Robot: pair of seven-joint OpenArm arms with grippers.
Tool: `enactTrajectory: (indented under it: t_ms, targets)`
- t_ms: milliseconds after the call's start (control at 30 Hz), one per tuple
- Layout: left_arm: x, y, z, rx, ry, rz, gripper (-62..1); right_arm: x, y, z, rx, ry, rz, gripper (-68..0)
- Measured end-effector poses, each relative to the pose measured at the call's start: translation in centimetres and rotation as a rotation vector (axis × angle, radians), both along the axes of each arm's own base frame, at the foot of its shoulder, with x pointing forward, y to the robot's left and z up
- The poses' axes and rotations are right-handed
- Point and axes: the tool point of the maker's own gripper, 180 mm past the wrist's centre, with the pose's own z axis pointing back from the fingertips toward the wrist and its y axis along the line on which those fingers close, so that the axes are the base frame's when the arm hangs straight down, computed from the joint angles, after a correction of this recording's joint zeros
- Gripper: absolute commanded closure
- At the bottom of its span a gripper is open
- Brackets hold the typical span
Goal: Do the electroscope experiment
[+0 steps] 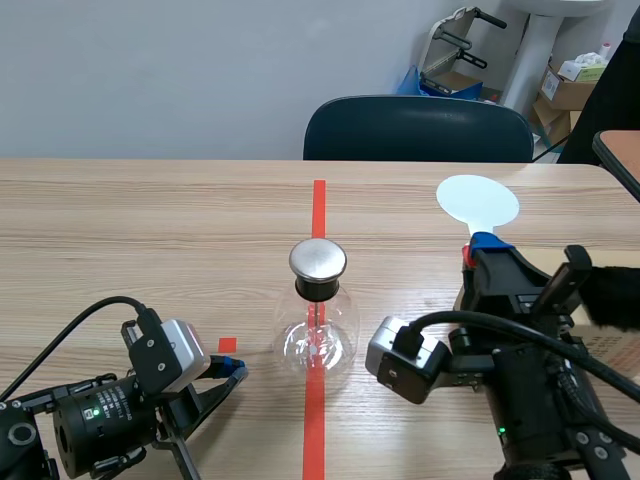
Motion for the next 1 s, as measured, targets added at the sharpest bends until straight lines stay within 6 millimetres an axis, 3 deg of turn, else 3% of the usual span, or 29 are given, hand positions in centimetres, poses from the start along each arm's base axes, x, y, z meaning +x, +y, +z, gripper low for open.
enactTrajectory:
  t_ms: [267, 600, 1000]
  targets:
    - [0.0, 0.0, 0.0, -0.001, 0.000, 0.000, -2.7, -0.8, 3.2, -0.8, -0.029, 0.040, 0.180, -1.8]
    - [0.1, -0.5, 1.1, -0.051, -0.037, -0.014, -2.7, -3.2, 7.8, -1.2, -0.057, 0.048, 0.472, -1.8]
    - [0.1, -0.5, 1.1, -0.051, -0.037, -0.014, -2.7, -4.7, 9.5, -1.4, -0.069, 0.051, 0.599, -1.8]
